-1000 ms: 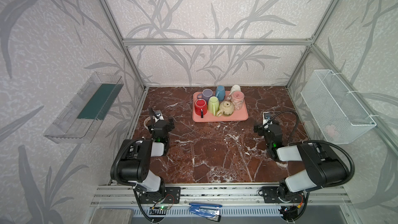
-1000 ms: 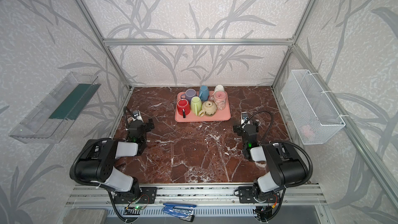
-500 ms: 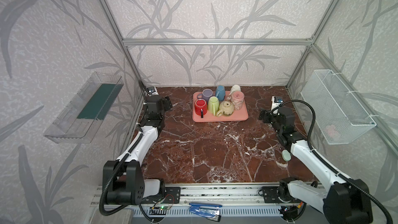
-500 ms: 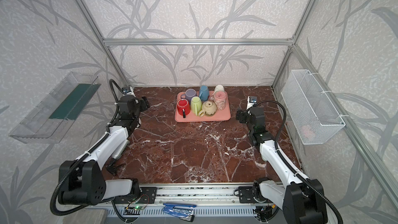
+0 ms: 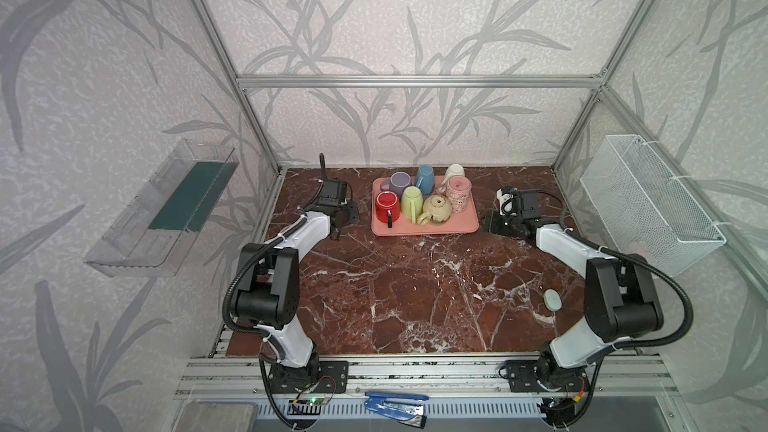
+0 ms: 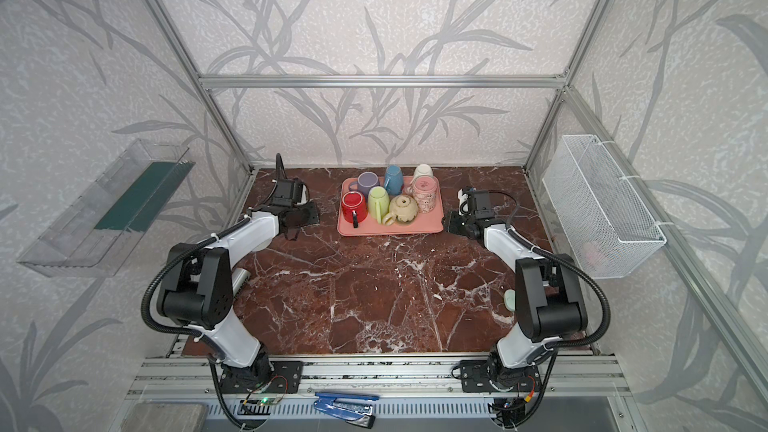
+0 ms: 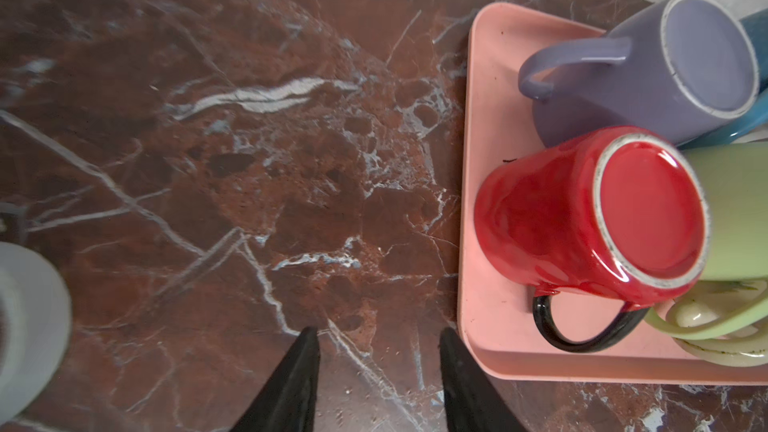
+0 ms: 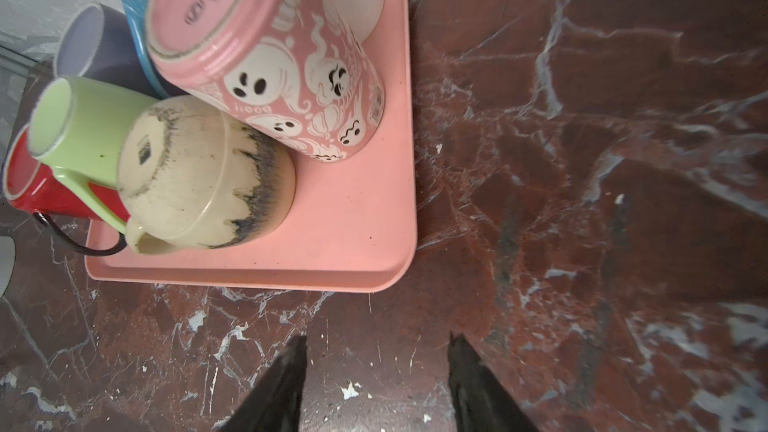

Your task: Turn the mug right side up

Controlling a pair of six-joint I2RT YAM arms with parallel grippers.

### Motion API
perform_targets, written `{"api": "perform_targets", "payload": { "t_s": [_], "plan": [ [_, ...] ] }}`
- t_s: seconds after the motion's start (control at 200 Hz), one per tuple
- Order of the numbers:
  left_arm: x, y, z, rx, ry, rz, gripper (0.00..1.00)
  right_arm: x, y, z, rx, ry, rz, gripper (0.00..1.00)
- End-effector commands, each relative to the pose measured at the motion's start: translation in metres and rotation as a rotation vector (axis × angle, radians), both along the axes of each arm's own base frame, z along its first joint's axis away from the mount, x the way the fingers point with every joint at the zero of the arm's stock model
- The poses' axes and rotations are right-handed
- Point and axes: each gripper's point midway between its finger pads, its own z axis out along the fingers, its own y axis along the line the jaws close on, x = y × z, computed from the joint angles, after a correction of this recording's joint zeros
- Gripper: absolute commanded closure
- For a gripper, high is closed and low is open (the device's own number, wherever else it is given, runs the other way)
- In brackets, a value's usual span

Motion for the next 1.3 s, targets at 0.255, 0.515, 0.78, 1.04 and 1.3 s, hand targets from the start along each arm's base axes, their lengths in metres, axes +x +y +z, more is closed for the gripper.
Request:
{"api": "perform_targets", "payload": {
  "t_s": [0.255, 0.515, 0.78, 1.04, 1.3],
  "plan": [
    [0.009, -0.031, -0.043, -0.107, 0.098, -0.031, 0.57, 0.020, 0.015, -0.037, 0.063, 0.122, 0.033, 0.54],
    [0.022, -0.044, -0.054, -0.127, 0.111, -0.057, 0.56, 0.032, 0.006, -0.055, 0.065, 0.159, 0.003, 0.56],
    [0.031, -0.055, -0.064, -0.134, 0.124, -0.069, 0.59, 0.044, 0.005, -0.072, 0.088, 0.199, -0.016, 0.61],
    [0.036, -0.059, -0.075, -0.143, 0.142, -0.067, 0.65, 0.053, 0.012, -0.081, 0.134, 0.224, -0.013, 0.66],
    [0.037, -0.066, -0.080, -0.164, 0.151, -0.069, 0.80, 0.049, 0.018, -0.086, 0.169, 0.257, -0.004, 0.74]
  ]
}}
